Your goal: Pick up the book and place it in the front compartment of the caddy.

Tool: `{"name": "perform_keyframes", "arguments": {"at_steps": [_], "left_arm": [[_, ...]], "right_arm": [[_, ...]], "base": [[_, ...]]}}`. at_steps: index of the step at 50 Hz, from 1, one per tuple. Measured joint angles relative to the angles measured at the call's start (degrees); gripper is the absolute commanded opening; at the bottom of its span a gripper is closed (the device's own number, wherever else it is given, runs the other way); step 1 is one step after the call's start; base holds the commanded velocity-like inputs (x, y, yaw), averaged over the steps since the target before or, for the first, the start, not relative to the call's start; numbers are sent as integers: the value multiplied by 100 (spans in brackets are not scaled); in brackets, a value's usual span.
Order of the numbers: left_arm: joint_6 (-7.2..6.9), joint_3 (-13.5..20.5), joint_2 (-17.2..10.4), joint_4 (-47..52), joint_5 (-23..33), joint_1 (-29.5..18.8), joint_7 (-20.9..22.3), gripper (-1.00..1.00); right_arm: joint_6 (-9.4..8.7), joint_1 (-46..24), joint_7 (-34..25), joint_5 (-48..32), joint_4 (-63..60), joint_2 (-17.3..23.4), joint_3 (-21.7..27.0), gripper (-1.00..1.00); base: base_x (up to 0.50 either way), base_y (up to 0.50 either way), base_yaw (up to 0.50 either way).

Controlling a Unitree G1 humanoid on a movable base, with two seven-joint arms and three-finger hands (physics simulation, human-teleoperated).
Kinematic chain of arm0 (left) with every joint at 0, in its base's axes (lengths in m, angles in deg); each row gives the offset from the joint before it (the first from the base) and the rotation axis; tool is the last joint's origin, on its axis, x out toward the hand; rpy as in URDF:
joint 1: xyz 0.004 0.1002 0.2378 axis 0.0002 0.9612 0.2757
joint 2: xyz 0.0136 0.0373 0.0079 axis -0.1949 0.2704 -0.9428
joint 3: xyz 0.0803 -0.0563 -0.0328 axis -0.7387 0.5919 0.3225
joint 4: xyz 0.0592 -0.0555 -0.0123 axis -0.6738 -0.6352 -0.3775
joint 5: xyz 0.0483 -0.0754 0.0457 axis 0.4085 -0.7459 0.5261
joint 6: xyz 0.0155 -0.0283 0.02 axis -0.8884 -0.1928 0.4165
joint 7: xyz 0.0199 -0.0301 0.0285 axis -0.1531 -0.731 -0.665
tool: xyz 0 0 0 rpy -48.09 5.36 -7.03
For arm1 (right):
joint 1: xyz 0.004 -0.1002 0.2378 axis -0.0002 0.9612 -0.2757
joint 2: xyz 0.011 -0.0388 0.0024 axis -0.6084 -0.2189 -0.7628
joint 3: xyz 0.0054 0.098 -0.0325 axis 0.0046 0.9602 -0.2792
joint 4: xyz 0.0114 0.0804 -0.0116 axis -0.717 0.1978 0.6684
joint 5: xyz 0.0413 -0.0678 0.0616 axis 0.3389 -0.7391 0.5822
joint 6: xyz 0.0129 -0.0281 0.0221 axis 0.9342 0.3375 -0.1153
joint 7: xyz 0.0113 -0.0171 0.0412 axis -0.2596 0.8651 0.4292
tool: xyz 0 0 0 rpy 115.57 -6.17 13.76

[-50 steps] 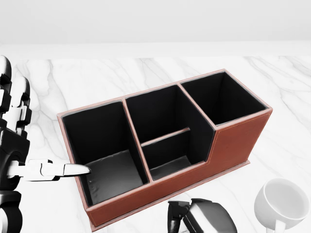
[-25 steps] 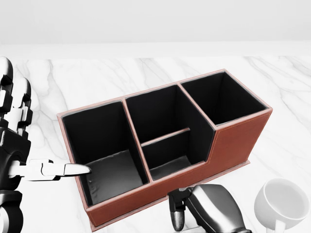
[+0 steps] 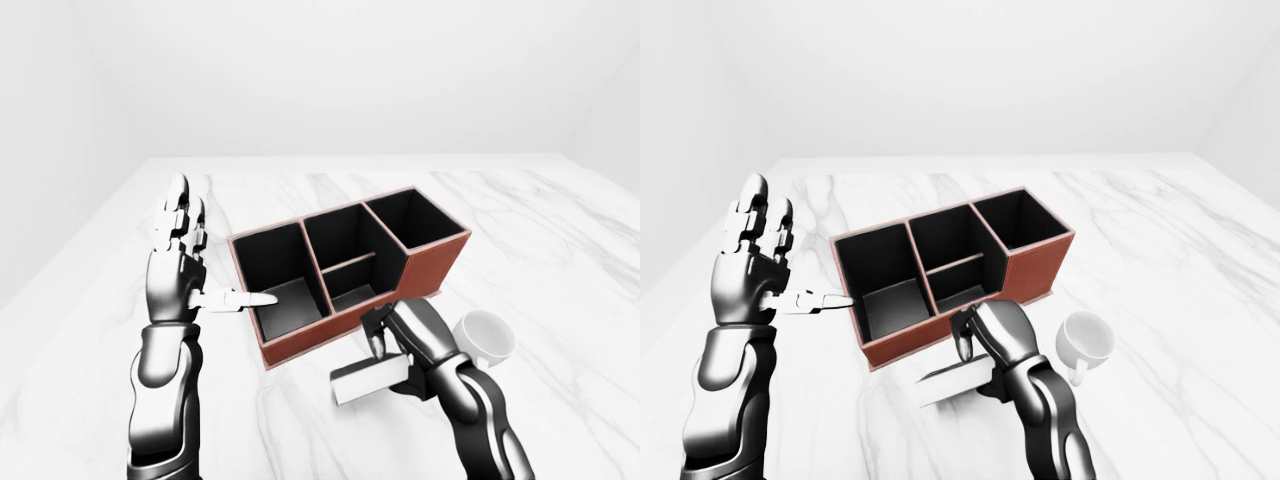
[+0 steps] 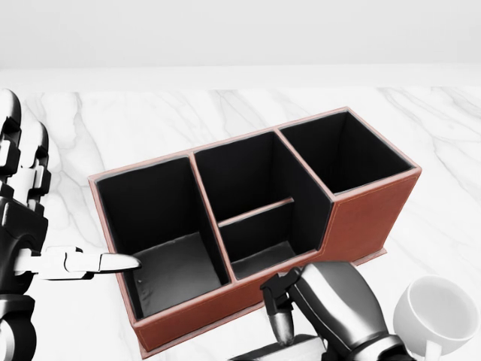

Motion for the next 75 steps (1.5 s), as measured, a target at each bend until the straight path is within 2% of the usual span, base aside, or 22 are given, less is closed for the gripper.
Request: {"name": "perform_keyframes", "arguments": {"at_steps": [30, 38, 52, 75], "left_arm": [[0, -11, 5, -19, 12, 11, 2, 100], [0, -11, 6, -24, 16, 12, 3, 100], [0, -21, 6, -82, 28, 5, -3, 100], [0, -30, 8, -106, 51, 7, -6, 100]], "right_arm": [[-11, -787, -626, 201, -452, -52, 351, -100], [-261, -1143, -840, 368, -525, -45, 467, -100], [-1000, -1801, -1188, 816, -577, 47, 650, -100], [-1000, -2767, -1638, 1358, -550, 206, 733, -100]], "base": [[0, 0, 0], [0, 0, 0], [0, 0, 0], [0, 0, 0]]}}
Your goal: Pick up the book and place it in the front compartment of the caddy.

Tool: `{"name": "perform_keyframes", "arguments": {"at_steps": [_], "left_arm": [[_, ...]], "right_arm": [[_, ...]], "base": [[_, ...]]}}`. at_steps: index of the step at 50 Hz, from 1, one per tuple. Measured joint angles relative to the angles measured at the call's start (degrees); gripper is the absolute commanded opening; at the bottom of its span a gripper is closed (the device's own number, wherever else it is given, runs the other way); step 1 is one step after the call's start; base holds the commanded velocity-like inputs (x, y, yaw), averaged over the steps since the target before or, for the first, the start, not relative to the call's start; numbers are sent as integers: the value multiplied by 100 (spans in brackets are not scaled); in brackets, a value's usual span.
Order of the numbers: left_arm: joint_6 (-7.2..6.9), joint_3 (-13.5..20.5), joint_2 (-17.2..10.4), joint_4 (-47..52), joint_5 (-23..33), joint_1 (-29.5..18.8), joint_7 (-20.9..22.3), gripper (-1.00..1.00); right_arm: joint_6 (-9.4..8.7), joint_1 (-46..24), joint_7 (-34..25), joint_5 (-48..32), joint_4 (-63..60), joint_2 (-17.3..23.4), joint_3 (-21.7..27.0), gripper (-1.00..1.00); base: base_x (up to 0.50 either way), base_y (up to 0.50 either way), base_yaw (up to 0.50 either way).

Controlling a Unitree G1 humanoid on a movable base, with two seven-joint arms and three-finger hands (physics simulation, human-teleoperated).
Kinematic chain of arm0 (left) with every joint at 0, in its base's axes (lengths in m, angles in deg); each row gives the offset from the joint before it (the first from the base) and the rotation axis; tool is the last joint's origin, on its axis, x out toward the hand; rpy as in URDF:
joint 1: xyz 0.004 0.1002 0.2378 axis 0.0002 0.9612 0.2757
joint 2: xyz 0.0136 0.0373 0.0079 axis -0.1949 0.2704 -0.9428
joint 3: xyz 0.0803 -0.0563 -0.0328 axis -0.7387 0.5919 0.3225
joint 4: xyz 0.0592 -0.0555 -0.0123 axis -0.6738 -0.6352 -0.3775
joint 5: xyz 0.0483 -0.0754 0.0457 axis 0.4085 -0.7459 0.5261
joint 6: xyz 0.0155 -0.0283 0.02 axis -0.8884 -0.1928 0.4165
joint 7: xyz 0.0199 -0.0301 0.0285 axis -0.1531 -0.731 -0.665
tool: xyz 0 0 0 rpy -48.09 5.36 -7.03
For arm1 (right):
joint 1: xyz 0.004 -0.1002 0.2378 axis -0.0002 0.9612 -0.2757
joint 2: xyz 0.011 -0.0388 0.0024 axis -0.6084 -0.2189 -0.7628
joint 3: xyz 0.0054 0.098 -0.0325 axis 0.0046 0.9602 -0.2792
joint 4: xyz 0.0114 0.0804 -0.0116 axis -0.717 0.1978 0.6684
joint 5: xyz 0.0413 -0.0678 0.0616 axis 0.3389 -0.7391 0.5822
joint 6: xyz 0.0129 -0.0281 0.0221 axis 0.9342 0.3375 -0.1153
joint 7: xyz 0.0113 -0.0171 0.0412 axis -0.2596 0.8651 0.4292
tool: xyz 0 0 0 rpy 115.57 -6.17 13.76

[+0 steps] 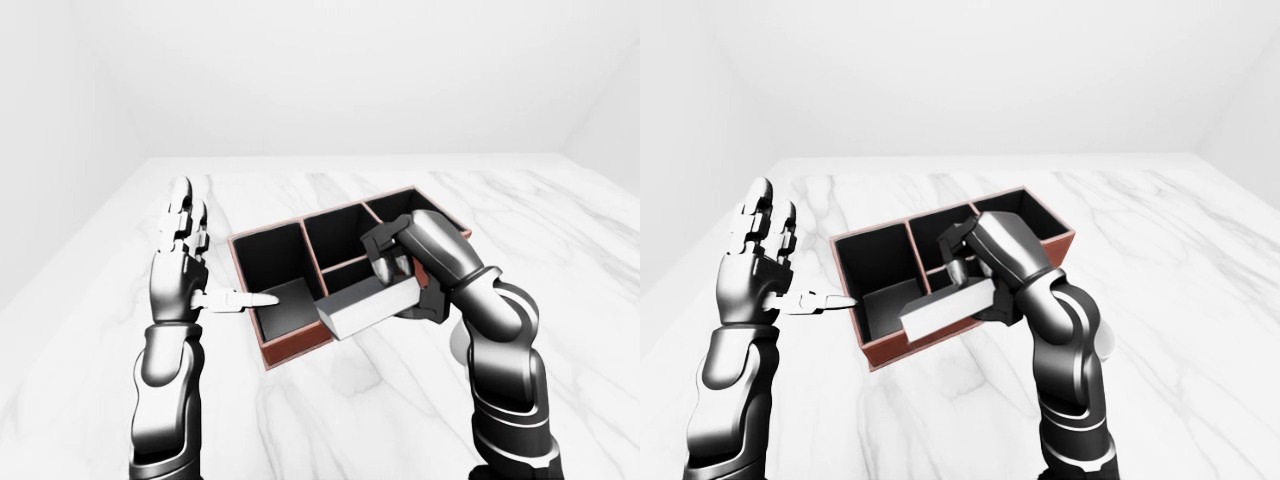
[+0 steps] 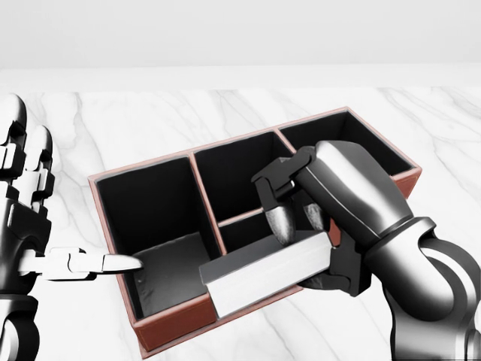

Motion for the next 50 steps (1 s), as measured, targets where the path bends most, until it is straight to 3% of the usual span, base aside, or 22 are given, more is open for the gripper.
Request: {"name": "perform_keyframes", "arguments": {"at_steps": [50], "left_arm": [[0, -43, 22, -62, 49, 31, 11, 100]], "right_arm": [[0, -1286, 335, 603, 1283, 385, 210, -100]], "base": [[0, 0, 0]]}}
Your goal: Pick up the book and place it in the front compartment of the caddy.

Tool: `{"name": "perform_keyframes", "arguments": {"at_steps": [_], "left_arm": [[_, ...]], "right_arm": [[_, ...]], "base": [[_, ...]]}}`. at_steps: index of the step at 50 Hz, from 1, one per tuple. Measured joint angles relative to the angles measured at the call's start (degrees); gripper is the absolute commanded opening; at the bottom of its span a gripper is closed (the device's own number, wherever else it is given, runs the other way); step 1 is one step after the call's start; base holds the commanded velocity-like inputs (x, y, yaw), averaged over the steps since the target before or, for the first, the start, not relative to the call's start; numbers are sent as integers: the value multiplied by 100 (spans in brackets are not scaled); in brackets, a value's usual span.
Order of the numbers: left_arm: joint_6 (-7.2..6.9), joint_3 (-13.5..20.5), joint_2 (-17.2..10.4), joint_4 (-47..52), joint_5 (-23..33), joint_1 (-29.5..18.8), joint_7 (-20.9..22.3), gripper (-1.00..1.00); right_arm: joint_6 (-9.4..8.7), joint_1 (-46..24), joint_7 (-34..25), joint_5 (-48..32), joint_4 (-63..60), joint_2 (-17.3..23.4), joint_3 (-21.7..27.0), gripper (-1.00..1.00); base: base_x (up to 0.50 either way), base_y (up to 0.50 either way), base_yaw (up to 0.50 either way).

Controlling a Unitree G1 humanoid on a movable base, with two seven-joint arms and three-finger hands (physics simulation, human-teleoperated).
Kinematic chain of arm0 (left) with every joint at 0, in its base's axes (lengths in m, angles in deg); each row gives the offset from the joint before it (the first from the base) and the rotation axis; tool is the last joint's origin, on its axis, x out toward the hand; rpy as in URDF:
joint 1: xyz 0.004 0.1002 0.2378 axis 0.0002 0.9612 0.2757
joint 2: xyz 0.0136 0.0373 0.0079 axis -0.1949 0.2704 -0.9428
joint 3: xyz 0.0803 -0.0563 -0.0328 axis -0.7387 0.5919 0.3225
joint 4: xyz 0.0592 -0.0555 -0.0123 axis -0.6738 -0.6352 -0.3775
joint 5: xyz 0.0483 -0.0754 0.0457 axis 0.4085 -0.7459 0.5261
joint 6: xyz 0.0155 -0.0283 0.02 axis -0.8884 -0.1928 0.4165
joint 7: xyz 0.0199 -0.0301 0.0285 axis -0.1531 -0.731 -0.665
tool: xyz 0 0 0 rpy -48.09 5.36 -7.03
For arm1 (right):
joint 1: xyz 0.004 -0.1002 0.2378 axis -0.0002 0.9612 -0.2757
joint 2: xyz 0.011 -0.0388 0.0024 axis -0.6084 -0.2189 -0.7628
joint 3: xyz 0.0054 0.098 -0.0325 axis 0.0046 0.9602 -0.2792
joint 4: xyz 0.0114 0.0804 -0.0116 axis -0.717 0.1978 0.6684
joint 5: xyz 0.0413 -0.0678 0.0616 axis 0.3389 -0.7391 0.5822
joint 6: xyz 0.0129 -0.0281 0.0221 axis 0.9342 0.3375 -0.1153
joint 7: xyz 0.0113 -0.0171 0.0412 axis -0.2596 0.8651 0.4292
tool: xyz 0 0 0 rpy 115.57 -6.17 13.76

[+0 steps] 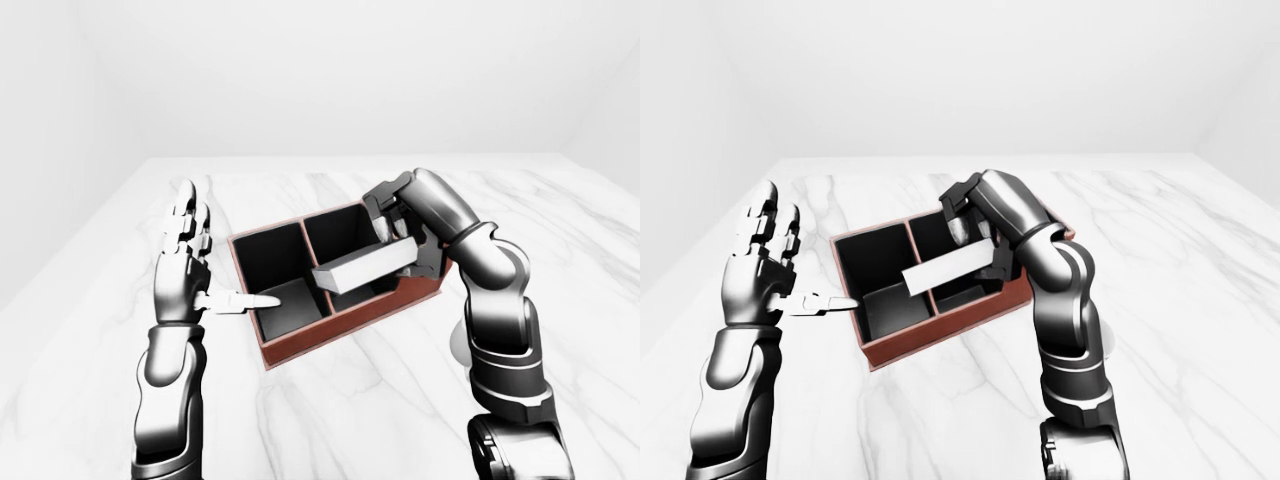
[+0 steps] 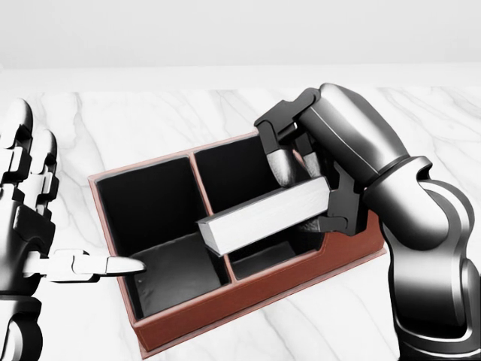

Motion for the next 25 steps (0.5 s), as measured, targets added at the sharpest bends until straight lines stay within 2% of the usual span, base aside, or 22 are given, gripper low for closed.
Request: {"name": "perform_keyframes", "arguments": {"at_steps": [25], "left_arm": [[0, -11, 6, -13, 21, 5, -3, 100]], "right_arm": [[0, -515, 279, 210, 679, 108, 24, -100]], "base": [[0, 0, 0]]}}
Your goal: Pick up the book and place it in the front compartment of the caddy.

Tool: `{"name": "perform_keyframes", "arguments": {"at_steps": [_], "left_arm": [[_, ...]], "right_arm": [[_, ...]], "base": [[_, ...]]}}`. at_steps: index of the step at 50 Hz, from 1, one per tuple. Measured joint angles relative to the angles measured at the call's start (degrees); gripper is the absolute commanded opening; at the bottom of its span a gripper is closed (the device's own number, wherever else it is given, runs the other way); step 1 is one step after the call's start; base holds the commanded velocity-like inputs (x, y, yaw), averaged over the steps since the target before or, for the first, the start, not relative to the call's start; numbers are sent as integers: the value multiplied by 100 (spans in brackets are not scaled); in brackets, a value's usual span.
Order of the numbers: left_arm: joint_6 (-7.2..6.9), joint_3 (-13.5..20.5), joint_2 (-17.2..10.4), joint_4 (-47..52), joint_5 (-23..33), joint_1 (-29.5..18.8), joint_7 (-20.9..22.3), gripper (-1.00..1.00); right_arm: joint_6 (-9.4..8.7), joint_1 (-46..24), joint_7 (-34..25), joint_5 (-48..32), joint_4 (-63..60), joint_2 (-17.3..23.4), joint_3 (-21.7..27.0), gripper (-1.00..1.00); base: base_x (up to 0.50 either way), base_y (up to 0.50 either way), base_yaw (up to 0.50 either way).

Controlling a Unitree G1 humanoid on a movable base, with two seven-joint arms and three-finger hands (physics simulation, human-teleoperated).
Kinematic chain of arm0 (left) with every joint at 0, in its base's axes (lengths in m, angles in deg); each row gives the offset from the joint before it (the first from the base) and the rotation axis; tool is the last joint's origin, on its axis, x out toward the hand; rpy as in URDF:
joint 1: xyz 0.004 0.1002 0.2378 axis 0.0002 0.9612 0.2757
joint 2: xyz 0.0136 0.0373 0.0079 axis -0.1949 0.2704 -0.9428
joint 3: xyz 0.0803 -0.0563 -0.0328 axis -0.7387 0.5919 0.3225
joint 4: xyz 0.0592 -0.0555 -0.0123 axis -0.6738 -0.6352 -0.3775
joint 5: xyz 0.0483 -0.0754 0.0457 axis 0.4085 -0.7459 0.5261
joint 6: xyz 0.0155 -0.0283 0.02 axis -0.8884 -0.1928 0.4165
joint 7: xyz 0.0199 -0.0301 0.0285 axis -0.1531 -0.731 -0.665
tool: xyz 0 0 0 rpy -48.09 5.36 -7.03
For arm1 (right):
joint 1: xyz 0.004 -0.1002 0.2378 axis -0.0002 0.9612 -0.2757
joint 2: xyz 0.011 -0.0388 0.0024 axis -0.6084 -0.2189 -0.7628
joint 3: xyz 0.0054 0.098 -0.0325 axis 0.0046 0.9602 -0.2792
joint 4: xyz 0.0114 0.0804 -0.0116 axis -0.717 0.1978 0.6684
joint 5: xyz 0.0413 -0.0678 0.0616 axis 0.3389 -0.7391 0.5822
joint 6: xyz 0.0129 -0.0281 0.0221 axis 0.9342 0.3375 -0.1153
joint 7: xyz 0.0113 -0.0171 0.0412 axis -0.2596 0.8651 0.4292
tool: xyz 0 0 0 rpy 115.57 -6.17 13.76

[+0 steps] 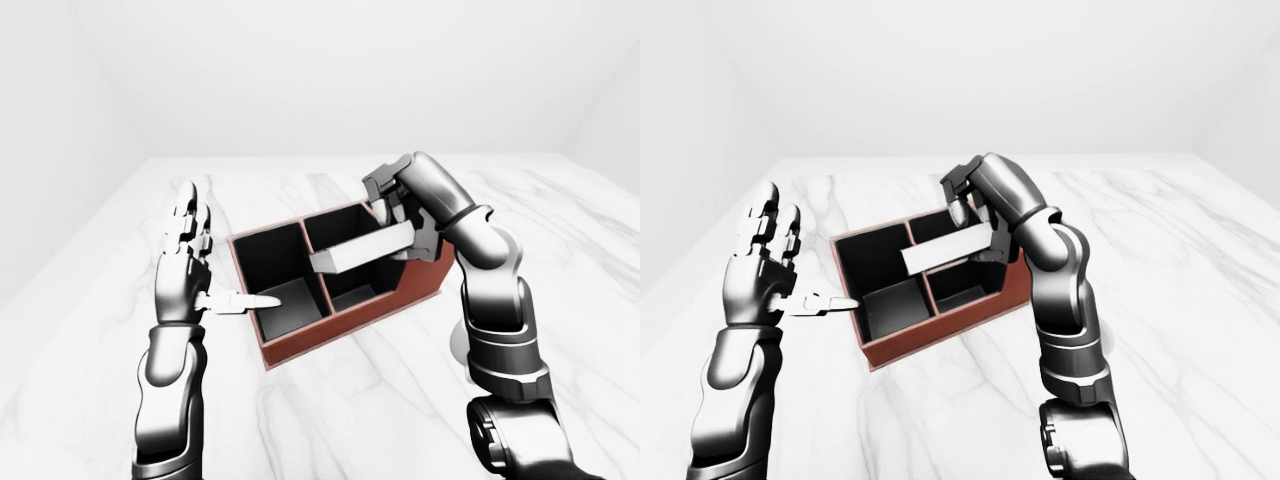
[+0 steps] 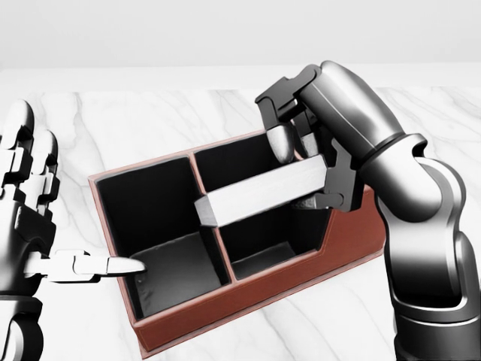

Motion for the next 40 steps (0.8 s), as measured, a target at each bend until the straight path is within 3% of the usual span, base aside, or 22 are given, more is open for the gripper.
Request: {"name": "perform_keyframes", "arguments": {"at_steps": [40], "left_arm": [[0, -20, 8, -68, 29, 12, 0, 100]], "right_arm": [[0, -904, 402, 172, 1379, 205, 16, -100]], "base": [[0, 0, 0]]}}
